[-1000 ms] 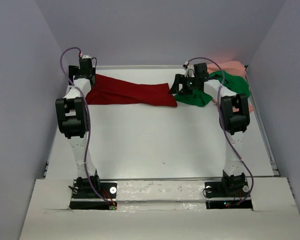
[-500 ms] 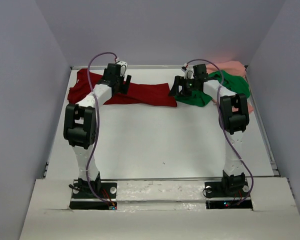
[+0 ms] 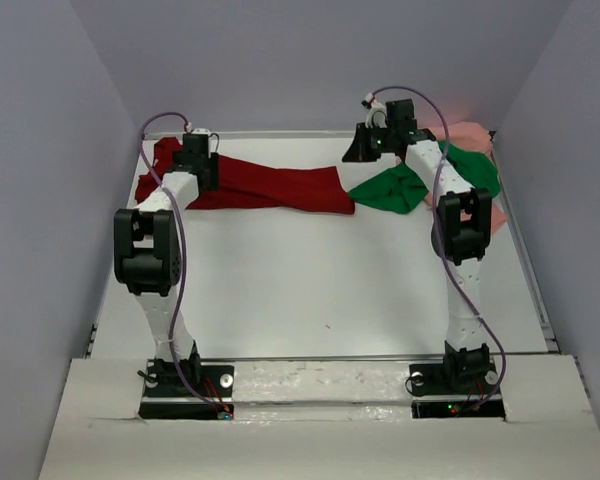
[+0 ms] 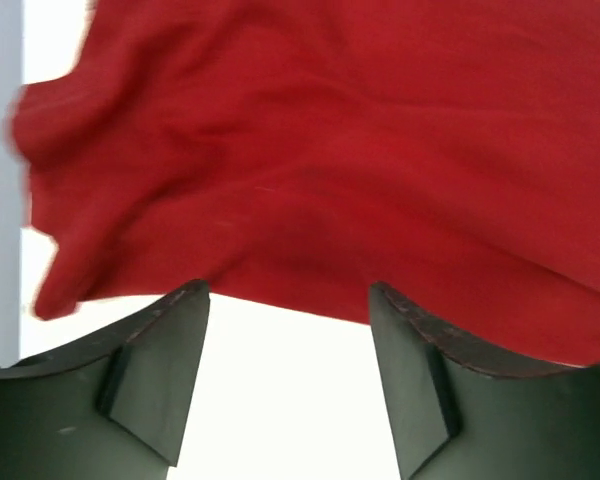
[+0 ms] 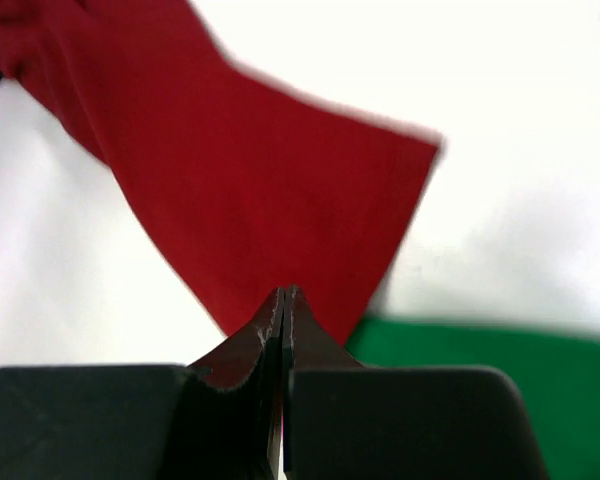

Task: Fold and stack the t-shirts

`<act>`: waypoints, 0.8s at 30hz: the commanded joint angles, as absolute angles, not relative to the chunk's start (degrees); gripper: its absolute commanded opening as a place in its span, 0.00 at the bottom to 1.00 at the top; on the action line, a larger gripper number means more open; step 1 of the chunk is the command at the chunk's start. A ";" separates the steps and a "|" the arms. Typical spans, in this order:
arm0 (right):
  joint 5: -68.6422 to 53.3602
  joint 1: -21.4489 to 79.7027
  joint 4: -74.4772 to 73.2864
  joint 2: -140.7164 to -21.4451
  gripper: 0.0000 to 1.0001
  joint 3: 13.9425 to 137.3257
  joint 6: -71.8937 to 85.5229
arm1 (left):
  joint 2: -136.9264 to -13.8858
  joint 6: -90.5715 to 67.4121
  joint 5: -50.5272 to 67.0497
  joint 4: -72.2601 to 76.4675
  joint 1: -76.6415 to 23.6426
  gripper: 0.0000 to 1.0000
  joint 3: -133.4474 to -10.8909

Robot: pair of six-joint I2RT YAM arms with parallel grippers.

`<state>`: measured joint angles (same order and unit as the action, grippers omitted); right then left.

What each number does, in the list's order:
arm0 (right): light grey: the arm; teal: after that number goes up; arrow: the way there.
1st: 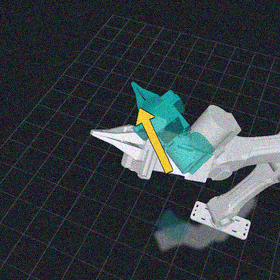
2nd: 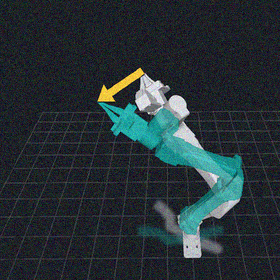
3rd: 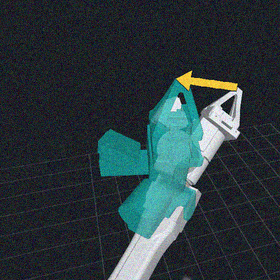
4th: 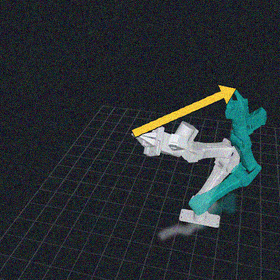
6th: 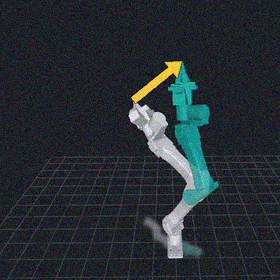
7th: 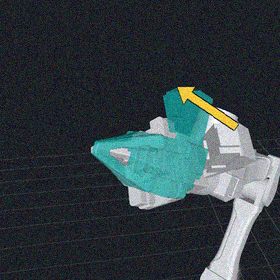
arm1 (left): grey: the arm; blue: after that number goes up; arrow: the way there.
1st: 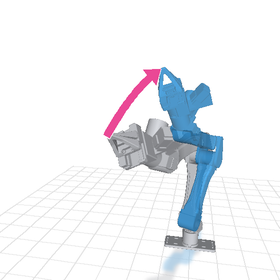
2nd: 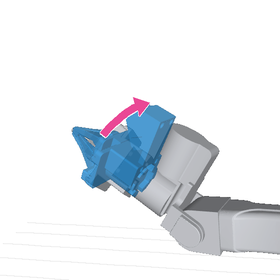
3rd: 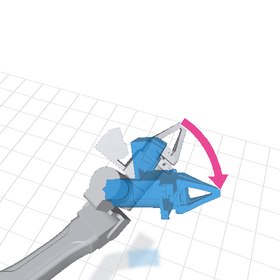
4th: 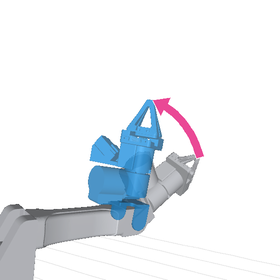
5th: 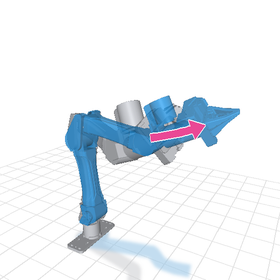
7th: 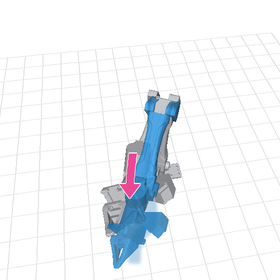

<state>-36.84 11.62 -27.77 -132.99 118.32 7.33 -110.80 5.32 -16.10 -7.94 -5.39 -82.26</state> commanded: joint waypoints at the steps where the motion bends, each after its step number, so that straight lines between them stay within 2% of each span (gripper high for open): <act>1: -37.00 12.74 -32.41 -139.29 0.00 133.21 6.76 | -110.91 1.24 -16.09 -5.54 -0.54 0.71 -86.04; 6: -40.43 14.66 -29.79 -146.14 0.00 142.80 9.41 | -113.11 0.35 -16.87 -2.74 2.72 0.69 -87.54; 12: -38.94 17.67 -30.32 -149.94 0.00 144.76 10.90 | -116.10 -2.28 -15.65 -2.46 3.16 0.62 -90.17; 13: -39.63 18.28 -30.58 -150.64 0.00 144.32 11.77 | -117.23 -2.46 -15.30 -3.16 3.25 0.55 -90.70; 18: -42.10 18.81 -33.48 -152.49 0.00 143.53 13.45 | -119.09 -2.64 -11.96 -4.13 3.34 0.35 -91.67; 21: -41.84 18.81 -36.81 -152.31 0.00 141.94 13.54 | -120.06 -2.55 -9.32 -5.18 3.43 0.13 -91.84; 24: -39.91 19.42 -39.28 -151.70 0.00 140.89 11.96 | -120.93 -2.72 -7.21 -7.64 3.43 0.02 -93.07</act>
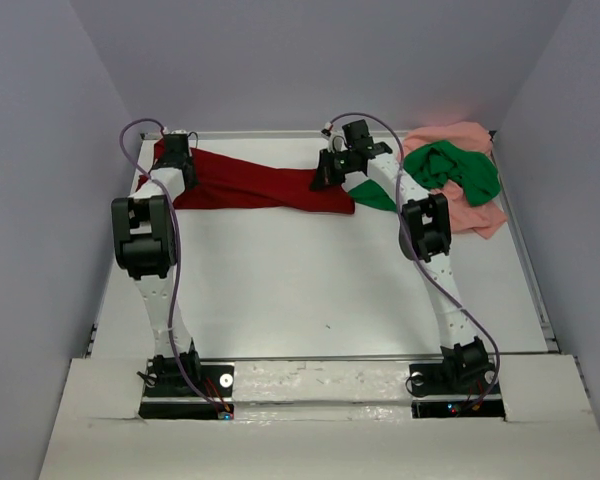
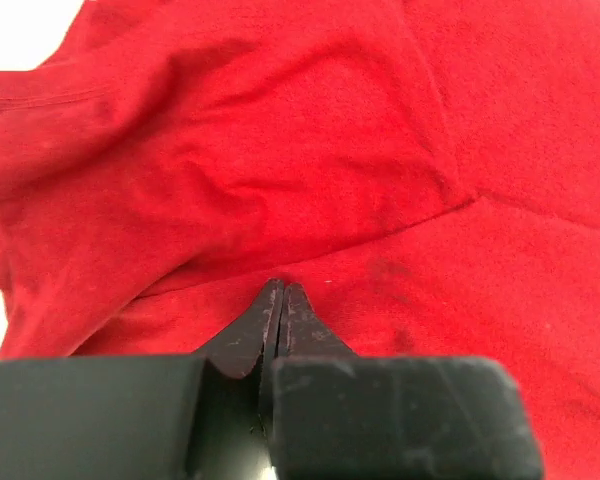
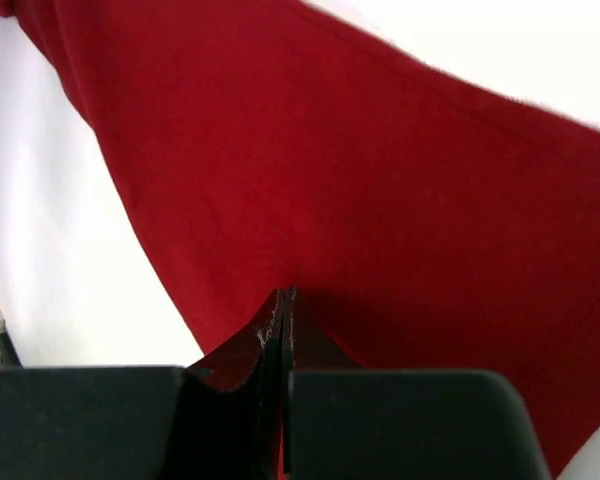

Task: Fold and stack the t-shirts

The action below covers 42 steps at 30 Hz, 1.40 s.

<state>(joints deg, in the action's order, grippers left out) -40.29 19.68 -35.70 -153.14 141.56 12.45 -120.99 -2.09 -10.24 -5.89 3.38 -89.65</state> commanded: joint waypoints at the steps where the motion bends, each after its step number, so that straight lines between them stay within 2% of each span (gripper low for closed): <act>1: -39.38 19.42 -40.85 -151.53 0.00 140.45 11.43 | -121.37 -3.25 -6.42 -8.17 3.51 0.00 -93.25; 10: -30.06 19.95 -47.28 -148.80 0.00 137.82 8.52 | -123.84 -3.78 -0.88 -12.39 3.43 0.00 -94.13; 17: -31.81 19.95 -51.94 -150.20 0.00 140.27 10.37 | -127.26 -3.52 5.61 -17.66 3.43 0.00 -97.12; 23: -32.44 20.47 -52.12 -148.45 0.00 136.15 9.06 | -128.67 -2.82 4.92 -18.02 3.43 0.00 -98.52; 29: -32.96 21.62 -49.92 -139.50 0.00 120.87 5.46 | -132.53 -2.29 2.55 -19.50 3.43 0.00 -104.40; 35: -36.64 26.80 -47.99 -130.62 0.00 105.41 1.76 | -140.09 -2.72 2.38 -24.87 1.59 0.00 -118.55; 42: -43.14 39.26 -46.32 -122.44 0.00 96.95 -3.16 | -142.21 -1.67 5.88 -24.88 -6.67 0.00 -125.50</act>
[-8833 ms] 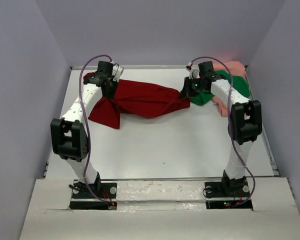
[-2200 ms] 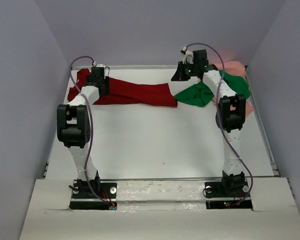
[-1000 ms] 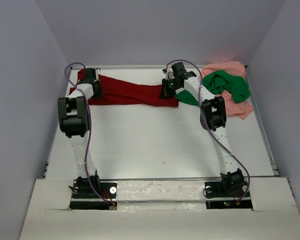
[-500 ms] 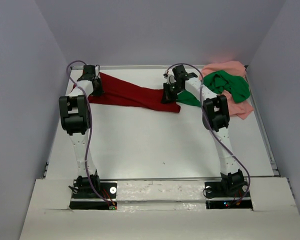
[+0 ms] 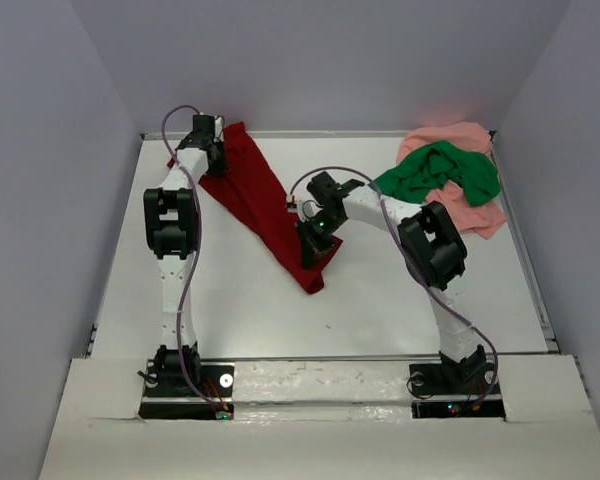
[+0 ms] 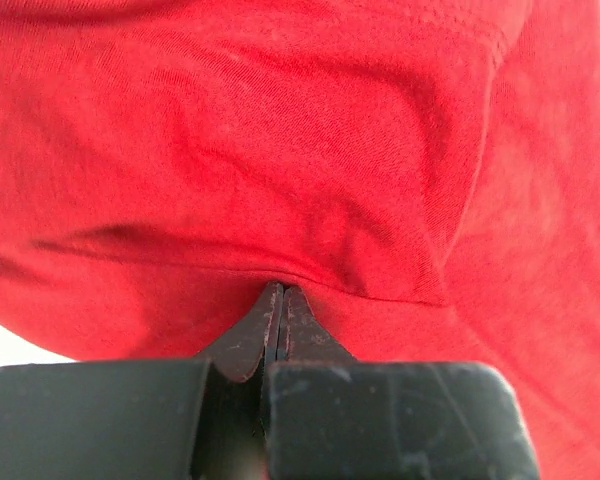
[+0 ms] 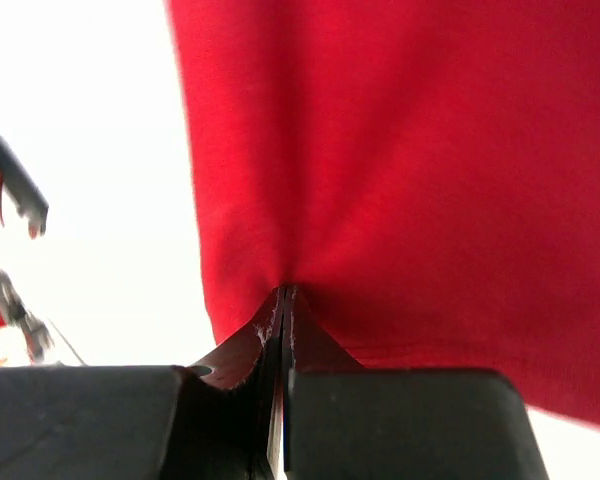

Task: Fold and stack the t-shirts

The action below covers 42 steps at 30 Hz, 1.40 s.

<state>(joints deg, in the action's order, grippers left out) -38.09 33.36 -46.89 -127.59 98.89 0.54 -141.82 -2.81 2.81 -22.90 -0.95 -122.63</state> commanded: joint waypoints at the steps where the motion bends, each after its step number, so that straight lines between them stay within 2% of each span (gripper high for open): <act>1: -44.02 40.51 -45.80 -122.08 0.00 96.86 -3.16 | -142.21 -1.06 6.50 -24.44 -7.81 0.00 -125.77; 6: -46.66 47.80 -44.03 -120.24 0.00 98.43 -2.46 | -142.29 -0.70 11.85 -22.50 -15.99 0.00 -127.27; 11: -48.16 53.86 -41.05 -118.92 0.00 101.68 -0.27 | -140.19 1.67 14.94 -19.44 -23.37 0.00 -123.67; 16: -47.64 55.63 -40.60 -119.97 0.00 106.61 -0.18 | -137.03 1.76 15.56 -17.49 -27.33 0.00 -119.53; 19: -41.50 55.63 -41.05 -116.82 0.00 105.04 -3.68 | -130.98 1.93 10.47 -16.36 -26.72 0.00 -114.37; 22: -35.87 53.71 -37.90 -111.72 0.00 100.56 -4.92 | -120.72 0.80 1.08 -8.10 -24.26 0.00 -103.12; 23: -34.55 53.01 -37.18 -110.66 0.04 99.68 -5.53 | -118.59 0.36 -6.60 -5.13 -22.95 0.00 -101.18; 25: -30.79 51.51 -36.22 -108.99 0.12 97.22 -5.98 | -113.58 -1.48 -12.89 -3.70 -21.37 0.00 -97.49; 26: -29.63 50.11 -34.64 -107.51 0.26 96.42 -5.72 | -112.34 -2.28 -15.44 -3.08 -20.31 0.02 -96.77; 27: -28.66 49.40 -34.19 -106.88 0.39 95.81 -5.80 | -110.67 -2.63 -16.60 -2.99 -18.13 0.12 -95.98; 29: -28.13 48.08 -32.70 -105.65 0.57 93.43 -5.63 | -109.69 -3.08 -17.40 -2.81 -15.66 0.22 -95.80; 30: -26.82 47.21 -32.52 -105.56 0.63 92.91 -5.63 | -109.60 -3.34 -17.40 -3.25 -13.56 0.28 -96.24; 31: -26.63 46.41 -32.35 -106.08 0.64 92.03 -5.54 | -110.03 -3.34 -17.05 -3.51 -12.58 0.39 -96.41; 33: -27.24 45.80 -32.34 -106.78 0.64 91.32 -5.45 | -112.22 -3.43 -15.92 -4.57 -10.47 0.52 -97.46; 36: -29.35 44.13 -32.43 -108.72 0.65 90.62 -4.22 | -115.66 -3.60 -13.97 -6.41 -9.58 0.58 -99.14; 37: -29.96 43.60 -32.78 -109.16 0.66 90.70 -3.61 | -117.84 -3.43 -13.80 -6.42 -9.49 0.65 -99.58; 39: -32.59 42.54 -33.57 -110.64 0.76 91.40 -2.64 | -119.70 -3.69 -12.40 -6.50 -9.23 0.71 -99.93; 40: -35.74 41.58 -34.62 -111.09 0.79 91.67 -2.29 | -121.19 -3.95 -11.61 -6.42 -9.05 0.79 -100.11; 41: -37.77 41.05 -35.06 -111.44 0.83 92.02 -1.76 | -121.81 -4.22 -9.43 -5.81 -8.97 0.82 -100.02; 42: -40.49 40.44 -35.85 -112.32 0.84 92.20 -1.41 | -123.12 -4.39 -8.45 -5.71 -8.88 0.86 -100.28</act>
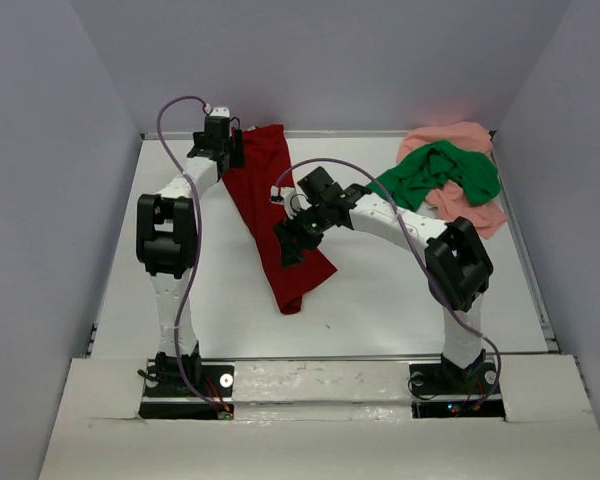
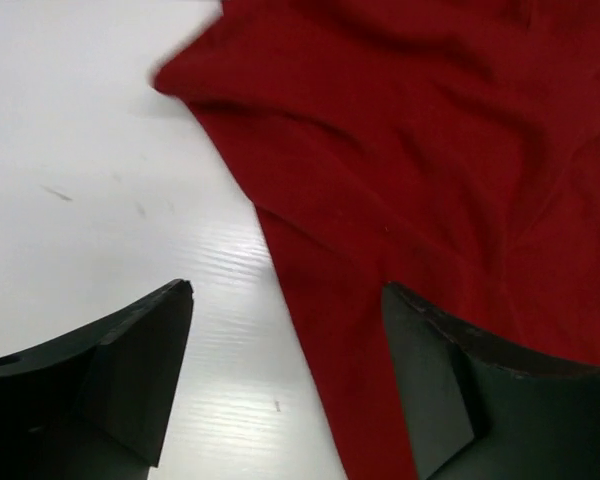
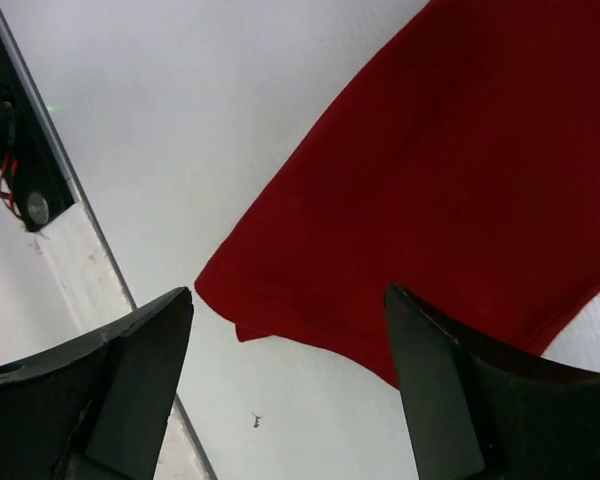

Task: Fold and stack the t-shirts

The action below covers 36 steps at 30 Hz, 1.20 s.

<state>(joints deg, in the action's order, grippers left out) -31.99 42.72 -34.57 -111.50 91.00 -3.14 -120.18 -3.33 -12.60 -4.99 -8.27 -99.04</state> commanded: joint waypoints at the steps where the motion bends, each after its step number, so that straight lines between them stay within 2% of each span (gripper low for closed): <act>1: -40.78 40.43 -36.38 -112.93 0.84 92.63 -1.15 | -123.66 -4.66 -7.39 -5.71 -8.88 0.87 -100.37; 3: -41.65 40.43 -37.87 -114.25 0.82 93.42 -2.10 | -125.23 -5.10 -4.49 -5.36 -8.96 0.97 -100.81; 4: -41.75 40.43 -37.79 -114.43 0.81 93.34 -2.11 | -125.68 -5.36 -4.05 -5.27 -8.96 0.97 -101.16; 5: -42.18 40.43 -37.79 -114.69 0.73 93.34 -1.94 | -126.03 -5.62 -3.78 -5.27 -8.96 0.97 -101.42; 6: -43.41 39.91 -37.97 -114.87 0.60 93.34 -1.93 | -126.82 -5.71 -3.61 -5.19 -8.88 0.97 -101.77; 9: -44.56 39.90 -38.23 -115.31 0.00 93.87 -1.50 | -127.35 -5.98 -2.03 -4.92 -9.05 0.95 -102.39; 16: -45.88 39.90 -38.32 -115.23 0.00 92.55 -1.58 | -126.39 -6.24 -4.74 -4.74 -9.14 0.89 -103.71; 19: -46.67 39.90 -38.32 -115.31 0.00 91.93 -1.84 | -123.93 -5.98 -4.67 -2.21 -9.05 0.74 -101.96; 21: -47.02 39.90 -38.32 -115.49 0.00 91.85 -1.67 | -123.40 -5.89 -3.26 -0.62 -9.23 0.50 -101.51; 22: -47.28 39.90 -38.32 -115.66 0.00 91.85 -1.58 | -123.75 -5.98 -2.38 -0.62 -9.32 0.23 -102.21; 23: -47.37 39.90 -38.23 -115.75 0.00 91.85 -1.58 | -124.19 -6.15 -2.11 -0.79 -9.49 0.09 -102.56; 24: -47.55 39.90 -38.23 -115.84 0.00 91.76 -1.58 | -124.71 -6.33 -2.02 -1.14 -9.67 0.01 -103.26; 36: -45.53 39.90 -38.49 -117.51 0.00 91.76 -0.62 | -132.88 -5.10 2.29 -4.83 -13.88 0.00 -109.86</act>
